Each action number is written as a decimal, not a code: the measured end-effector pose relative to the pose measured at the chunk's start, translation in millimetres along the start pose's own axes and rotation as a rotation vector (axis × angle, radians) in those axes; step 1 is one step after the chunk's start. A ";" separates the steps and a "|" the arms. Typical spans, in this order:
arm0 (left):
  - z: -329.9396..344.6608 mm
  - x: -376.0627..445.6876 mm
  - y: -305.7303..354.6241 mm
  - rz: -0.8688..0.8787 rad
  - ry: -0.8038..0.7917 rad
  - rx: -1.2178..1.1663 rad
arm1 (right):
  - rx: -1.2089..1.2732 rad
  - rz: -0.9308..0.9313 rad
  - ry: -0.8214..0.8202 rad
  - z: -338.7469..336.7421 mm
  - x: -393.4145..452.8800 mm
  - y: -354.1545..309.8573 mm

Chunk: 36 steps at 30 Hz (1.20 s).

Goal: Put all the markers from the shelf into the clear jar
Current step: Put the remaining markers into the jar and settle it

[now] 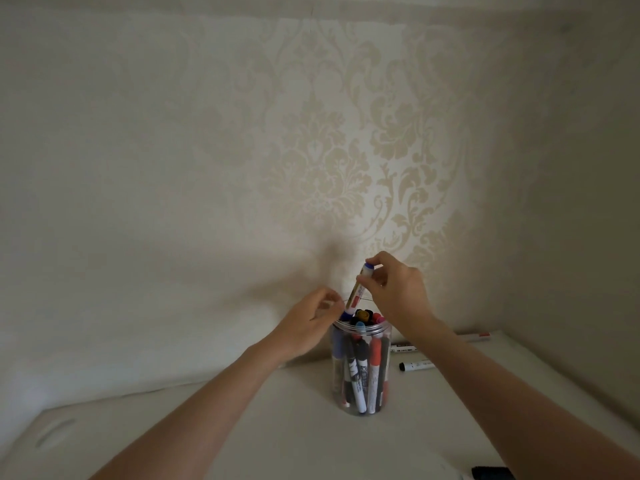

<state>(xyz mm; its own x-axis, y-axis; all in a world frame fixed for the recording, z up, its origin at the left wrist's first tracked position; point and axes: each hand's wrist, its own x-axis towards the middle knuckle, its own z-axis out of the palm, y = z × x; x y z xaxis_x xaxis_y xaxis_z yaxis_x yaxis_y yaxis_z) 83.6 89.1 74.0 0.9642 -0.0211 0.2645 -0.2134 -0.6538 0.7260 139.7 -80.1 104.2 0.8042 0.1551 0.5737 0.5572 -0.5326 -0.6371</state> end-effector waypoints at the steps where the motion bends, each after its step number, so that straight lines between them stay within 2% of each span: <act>1: 1.6 -1.9 0.1 -0.068 -0.012 -0.129 | -0.074 -0.019 -0.014 1.4 2.6 0.0; 4: 11.0 -4.3 -2.9 -0.246 -0.092 -0.470 | -0.251 -0.081 -0.062 5.3 5.4 -5.0; 8: 20.8 -11.9 -4.2 -0.214 -0.194 -0.534 | -0.467 -0.150 -0.081 1.6 7.3 -12.0; 9: 23.8 -14.5 -3.5 -0.185 -0.198 -0.515 | -0.442 -0.115 -0.097 -1.4 8.2 -12.2; 12: 39.8 -15.3 -2.7 -0.142 -0.086 -0.471 | -0.129 0.002 -0.137 1.0 7.8 -18.9; 15: 49.9 -15.6 -0.7 -0.151 0.008 -0.521 | -0.049 0.038 -0.122 7.2 7.7 -20.3; 17: 45.2 -19.5 -0.7 -0.130 -0.040 -0.542 | -0.080 0.024 -0.209 -8.3 8.2 -17.2; 19: 38.7 -26.1 -2.5 -0.082 -0.135 -0.530 | -0.082 -0.064 -0.387 -36.2 5.2 -13.1; 21: 38.5 -32.6 0.9 -0.039 -0.223 -0.503 | -0.096 -0.134 -0.498 -65.6 -4.3 -11.3; 24: 47.5 -39.7 12.0 -0.023 -0.293 -0.490 | -0.193 -0.153 -0.454 -87.6 -21.5 -10.8; 29: 60.8 -46.8 25.3 -0.026 -0.253 -0.486 | -0.519 -0.175 -0.272 -74.2 -32.7 -17.0; 33: 60.8 -56.2 29.2 -0.042 -0.245 -0.482 | -0.416 -0.176 -0.366 -63.2 -37.6 -25.7; 36: 52.3 -56.9 36.8 -0.068 -0.277 -0.490 | -0.508 -0.188 -0.384 -67.1 -42.2 -26.1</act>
<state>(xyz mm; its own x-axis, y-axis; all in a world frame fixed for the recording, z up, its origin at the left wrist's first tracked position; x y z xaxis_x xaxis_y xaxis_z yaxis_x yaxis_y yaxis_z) 29.1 26.7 52.5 0.9694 -0.2325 0.0784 -0.1341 -0.2345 0.9628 77.3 -128.6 131.1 0.7715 0.5195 0.3673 0.6043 -0.7790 -0.1676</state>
